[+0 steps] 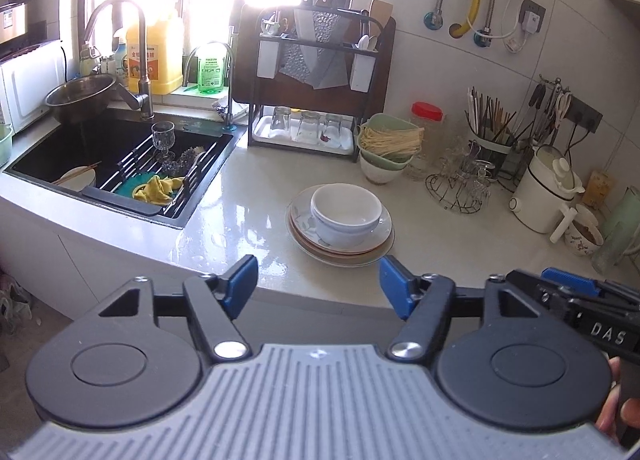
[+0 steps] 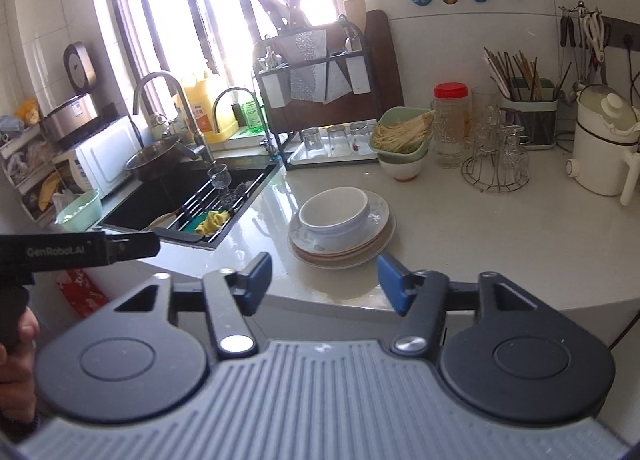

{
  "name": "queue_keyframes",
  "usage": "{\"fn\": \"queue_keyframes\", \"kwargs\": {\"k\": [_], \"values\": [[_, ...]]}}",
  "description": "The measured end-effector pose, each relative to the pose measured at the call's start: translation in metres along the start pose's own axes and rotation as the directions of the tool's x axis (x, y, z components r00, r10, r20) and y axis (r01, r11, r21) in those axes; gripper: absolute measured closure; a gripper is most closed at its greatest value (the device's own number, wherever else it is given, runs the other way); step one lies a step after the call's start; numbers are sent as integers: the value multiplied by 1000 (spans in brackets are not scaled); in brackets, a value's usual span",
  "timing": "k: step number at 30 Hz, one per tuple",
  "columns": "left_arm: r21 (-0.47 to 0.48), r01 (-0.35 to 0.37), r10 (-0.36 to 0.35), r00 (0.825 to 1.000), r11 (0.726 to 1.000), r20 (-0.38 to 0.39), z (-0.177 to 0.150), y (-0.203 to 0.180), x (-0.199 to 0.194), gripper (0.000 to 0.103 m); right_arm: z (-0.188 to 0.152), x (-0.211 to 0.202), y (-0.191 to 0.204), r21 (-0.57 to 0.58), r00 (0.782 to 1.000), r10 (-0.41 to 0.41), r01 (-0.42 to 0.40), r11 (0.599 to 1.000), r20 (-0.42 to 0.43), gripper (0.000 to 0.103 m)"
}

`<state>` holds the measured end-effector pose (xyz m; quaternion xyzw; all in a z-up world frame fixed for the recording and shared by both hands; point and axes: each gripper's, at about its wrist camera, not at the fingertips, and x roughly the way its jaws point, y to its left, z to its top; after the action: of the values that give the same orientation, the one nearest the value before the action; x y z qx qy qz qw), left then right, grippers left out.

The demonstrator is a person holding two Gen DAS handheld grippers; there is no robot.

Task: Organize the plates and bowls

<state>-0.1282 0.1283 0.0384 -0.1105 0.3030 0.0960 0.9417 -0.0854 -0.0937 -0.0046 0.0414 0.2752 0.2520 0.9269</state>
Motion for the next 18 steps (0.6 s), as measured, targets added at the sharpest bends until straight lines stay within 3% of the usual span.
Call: {"fn": "queue_keyframes", "kwargs": {"k": [5, 7, 9, 18], "values": [[19, -12, 12, 1000, 1000, -14, -2, 1, 1, 15, 5, -4, 1, -3, 1000, -10, 10, 1000, 22, 30], [45, -22, 22, 1000, 999, -12, -2, -1, 2, 12, 6, -4, 4, -22, 1000, 4, -4, 1000, 24, 20], [65, -35, 35, 999, 997, -5, -1, -1, 1, 9, 5, -4, 6, -31, 1000, 4, -4, 999, 19, 1], [77, -38, 39, 999, 996, -10, -12, -4, -3, 4, -5, -15, 7, -6, 998, -36, 36, 999, 54, 0]]}}
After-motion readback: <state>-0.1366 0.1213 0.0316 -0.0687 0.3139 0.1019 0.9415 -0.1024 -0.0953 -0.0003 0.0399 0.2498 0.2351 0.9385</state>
